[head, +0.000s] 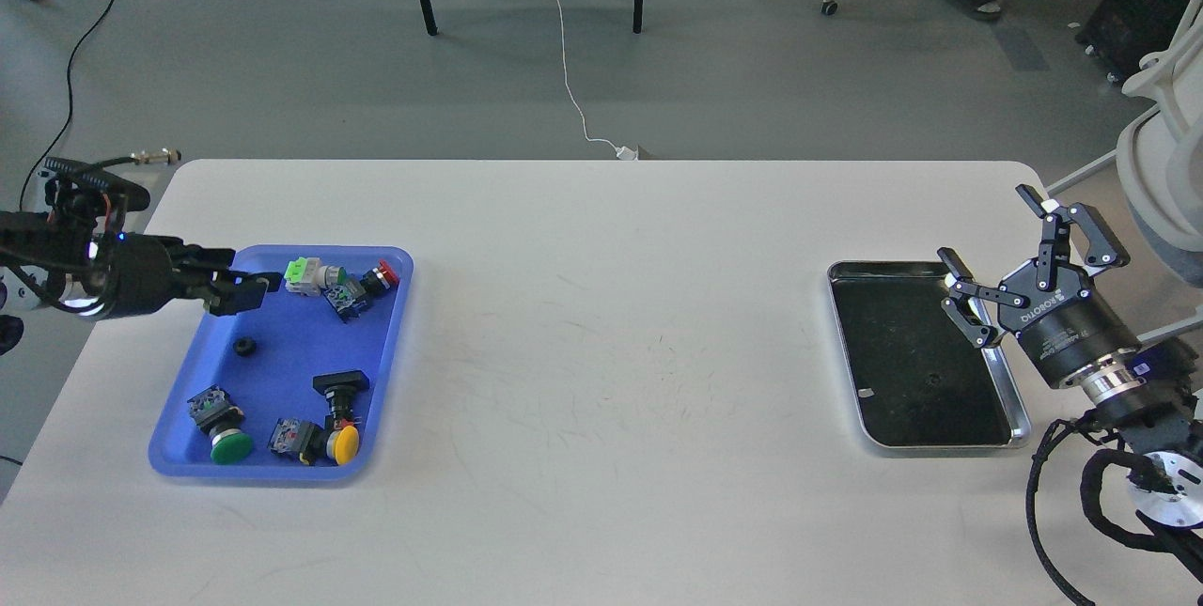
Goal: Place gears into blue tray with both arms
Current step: 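Carry the black part over the blue tray and release it, then bring the left gripper back over the blue tray, right gripper to metal tray, then lower the right gripper and grasp another small black part on the mat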
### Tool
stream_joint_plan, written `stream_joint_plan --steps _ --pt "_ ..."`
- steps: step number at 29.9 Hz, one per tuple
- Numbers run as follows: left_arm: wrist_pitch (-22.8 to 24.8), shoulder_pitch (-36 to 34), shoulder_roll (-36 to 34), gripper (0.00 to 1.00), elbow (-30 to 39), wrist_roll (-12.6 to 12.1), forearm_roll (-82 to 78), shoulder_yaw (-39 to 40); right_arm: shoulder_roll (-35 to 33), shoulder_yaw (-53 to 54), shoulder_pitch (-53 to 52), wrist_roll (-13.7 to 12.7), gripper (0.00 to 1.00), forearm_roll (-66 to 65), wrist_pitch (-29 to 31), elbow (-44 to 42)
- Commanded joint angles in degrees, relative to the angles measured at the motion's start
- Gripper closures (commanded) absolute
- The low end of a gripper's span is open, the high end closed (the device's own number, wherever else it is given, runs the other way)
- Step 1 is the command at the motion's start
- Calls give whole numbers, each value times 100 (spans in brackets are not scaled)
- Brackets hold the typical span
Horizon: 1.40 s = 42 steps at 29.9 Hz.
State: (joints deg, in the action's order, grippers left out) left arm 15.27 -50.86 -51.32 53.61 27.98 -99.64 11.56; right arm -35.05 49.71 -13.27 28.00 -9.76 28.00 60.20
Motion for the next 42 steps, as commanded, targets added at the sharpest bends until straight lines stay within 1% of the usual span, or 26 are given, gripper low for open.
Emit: stream_joint_plan --steps 1,4,5,7,10,11,13,17,19,21,22,25,28,33,38,42 --pt "55 -126 -44 9 552 2 1407 635 16 -5 0 0 2 0 0 27" --pt "55 -73 -202 6 1333 2 3128 874 7 -14 -18 0 2 0 0 53" --pt "20 -29 -229 3 1597 2 3726 874 16 -14 -26 0 2 0 0 97" --pt "37 163 -221 2 1985 2 4860 944 -28 -14 -53 0 3 0 0 351" --pt "29 401 -63 2 2180 2 5945 1128 -90 -23 -53 0 2 0 0 668" --pt "20 593 138 2 2171 2 6225 1303 -142 -23 -62 0 2 0 0 704" --pt "-15 998 437 2 2145 2 6369 1724 -195 -23 -158 0 3 0 0 695" --pt "2 2157 1254 2 2145 2 6378 3006 -204 -146 -342 0 2 0 0 686" --pt "28 2640 1737 2 2127 2 6386 3595 -213 -268 -474 0 2 0 -136 695" --pt "46 3063 2195 2 2057 -301 6378 4071 -291 -418 -588 0 2 0 -198 695" --pt "46 3239 2397 2 2031 -407 6334 4230 -361 -497 -667 0 2 0 -198 695" --pt "46 3530 2662 2 1916 -434 6299 4345 -660 -787 -940 0 2 -192 -155 739" --pt "55 3583 2680 2 1881 -452 6299 4354 -1020 -1077 -1309 0 1 -1262 -119 879" --pt "55 3601 2654 2 1890 -461 6316 4389 -1767 -1779 -2213 0 1 -3678 -111 1082" --pt "55 3601 2662 2 1899 -461 6316 4407 -2348 -3552 -3802 0 1 -6094 -111 1152" --pt "64 3592 2662 2 1907 -452 6316 4407 -2366 -5388 -5270 0 1 -7703 -32 1082"
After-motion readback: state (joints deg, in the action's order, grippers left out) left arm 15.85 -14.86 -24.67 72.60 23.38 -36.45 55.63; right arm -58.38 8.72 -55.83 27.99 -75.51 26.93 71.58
